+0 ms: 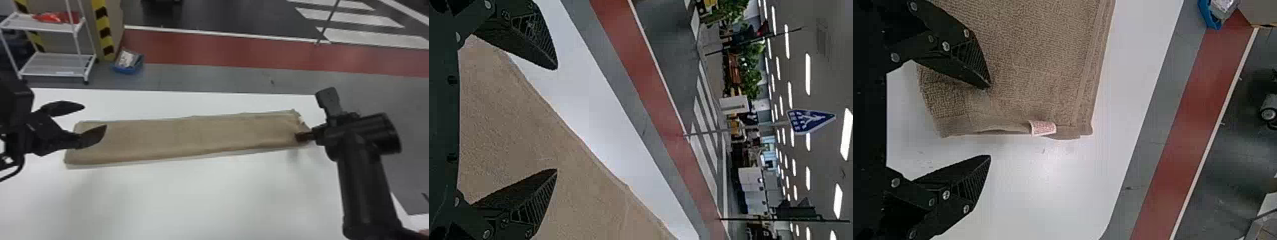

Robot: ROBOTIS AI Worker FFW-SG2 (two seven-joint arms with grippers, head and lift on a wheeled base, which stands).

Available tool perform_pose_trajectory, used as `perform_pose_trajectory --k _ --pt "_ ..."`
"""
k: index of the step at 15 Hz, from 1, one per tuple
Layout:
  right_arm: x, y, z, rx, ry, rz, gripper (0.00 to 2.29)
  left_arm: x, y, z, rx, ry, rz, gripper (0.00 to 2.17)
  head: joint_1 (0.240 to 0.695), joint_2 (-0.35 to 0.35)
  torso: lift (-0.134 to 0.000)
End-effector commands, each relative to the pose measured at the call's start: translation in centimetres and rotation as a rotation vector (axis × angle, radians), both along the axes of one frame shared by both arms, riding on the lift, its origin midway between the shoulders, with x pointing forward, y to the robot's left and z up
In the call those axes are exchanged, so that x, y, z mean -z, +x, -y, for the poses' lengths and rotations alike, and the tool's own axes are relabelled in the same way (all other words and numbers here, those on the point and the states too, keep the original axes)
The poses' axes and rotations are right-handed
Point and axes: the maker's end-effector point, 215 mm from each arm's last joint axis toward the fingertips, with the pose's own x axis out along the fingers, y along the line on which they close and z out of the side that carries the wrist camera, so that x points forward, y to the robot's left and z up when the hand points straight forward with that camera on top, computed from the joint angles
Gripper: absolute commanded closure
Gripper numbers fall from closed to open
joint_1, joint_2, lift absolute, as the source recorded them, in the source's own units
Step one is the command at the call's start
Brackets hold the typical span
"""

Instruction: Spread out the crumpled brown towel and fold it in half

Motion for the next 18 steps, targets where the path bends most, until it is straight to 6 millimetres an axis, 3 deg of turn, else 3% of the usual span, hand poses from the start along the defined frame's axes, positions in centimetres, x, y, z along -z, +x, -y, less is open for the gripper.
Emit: perform_pose_trajectory --k 1,4,8,10,14,16,18 --pt "0.0 -0.7 -1.2 -0.002 0.044 0.006 0.44 0.1 0.3 1.8 0.026 0.004 -0.009 0.17 0.695 -0.189 -0.123" --pt "0.1 -2.1 -3.0 0.003 0.098 -0.013 0.44 1.0 0.4 1.5 0.017 0.002 -0.048 0.18 0.695 -0.192 -0.123" --pt "0.2 -4.1 -4.8 -0.007 0.143 -0.031 0.44 0.7 0.2 1.5 0.036 -0.001 -0.054 0.18 0.695 -0.173 -0.123" --pt "0.3 -4.8 -4.8 -0.011 0.136 -0.031 0.44 0.8 0.1 3.3 0.064 -0.013 -0.055 0.19 0.695 -0.169 -0.123" --pt "0.0 -5.8 -3.9 0.016 0.139 -0.038 0.44 1.3 -0.4 10.2 0.163 -0.038 -0.066 0.19 0.695 -0.206 -0.123" --pt "-0.5 -6.5 -3.2 0.025 0.152 -0.03 0.44 3.7 -0.3 10.5 0.163 -0.03 -0.117 0.19 0.695 -0.238 -0.123" --pt "-1.0 -6.9 -2.1 0.04 0.149 -0.031 0.44 4.8 -0.2 9.9 0.146 -0.026 -0.132 0.19 0.695 -0.264 -0.123"
